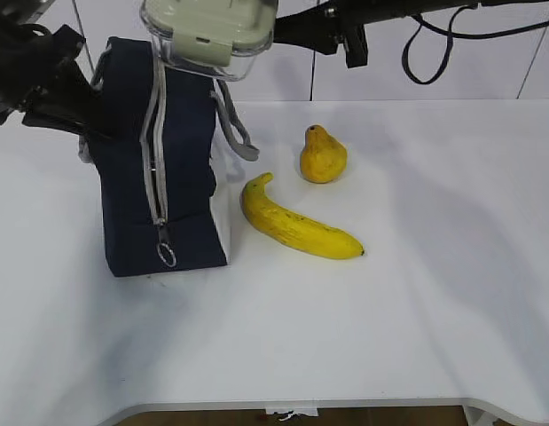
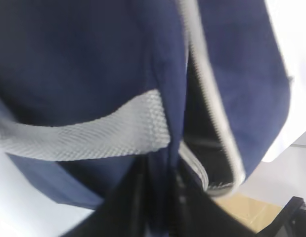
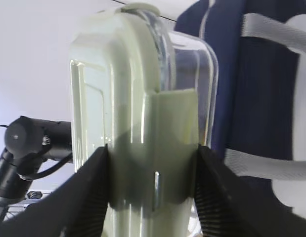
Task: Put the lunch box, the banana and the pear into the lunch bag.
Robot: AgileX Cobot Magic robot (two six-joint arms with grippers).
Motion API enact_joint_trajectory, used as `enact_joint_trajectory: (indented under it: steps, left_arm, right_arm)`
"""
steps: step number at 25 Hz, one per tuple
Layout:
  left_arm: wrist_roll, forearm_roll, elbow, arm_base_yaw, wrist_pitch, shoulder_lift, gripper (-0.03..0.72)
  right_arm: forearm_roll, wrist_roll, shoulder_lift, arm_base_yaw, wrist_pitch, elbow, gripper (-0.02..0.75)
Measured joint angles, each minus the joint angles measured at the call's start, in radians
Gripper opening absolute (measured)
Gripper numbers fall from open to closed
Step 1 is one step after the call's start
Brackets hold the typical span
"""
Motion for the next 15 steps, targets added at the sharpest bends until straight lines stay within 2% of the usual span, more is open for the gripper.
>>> enact_joint_trajectory:
  steps: [1,3,15]
  left_arm:
    - [0.001,0.006,-0.002,0.000,0.002,0.000,0.055]
    - [0.005,0.008,-0.004,0.000,0.008,0.000,0.008]
    - [0.021,0.008,-0.004,0.000,0.030,0.000,-0.003]
  right_arm:
    - [0.005,0.000,0.006,0.006,0.000,-0.013,0.382]
    - [0.015,-0.002,0.016,0.017,-0.002,-0.033,0.382]
    - [0.015,-0.015,0.109,0.075,-0.059,-0.063,0.382]
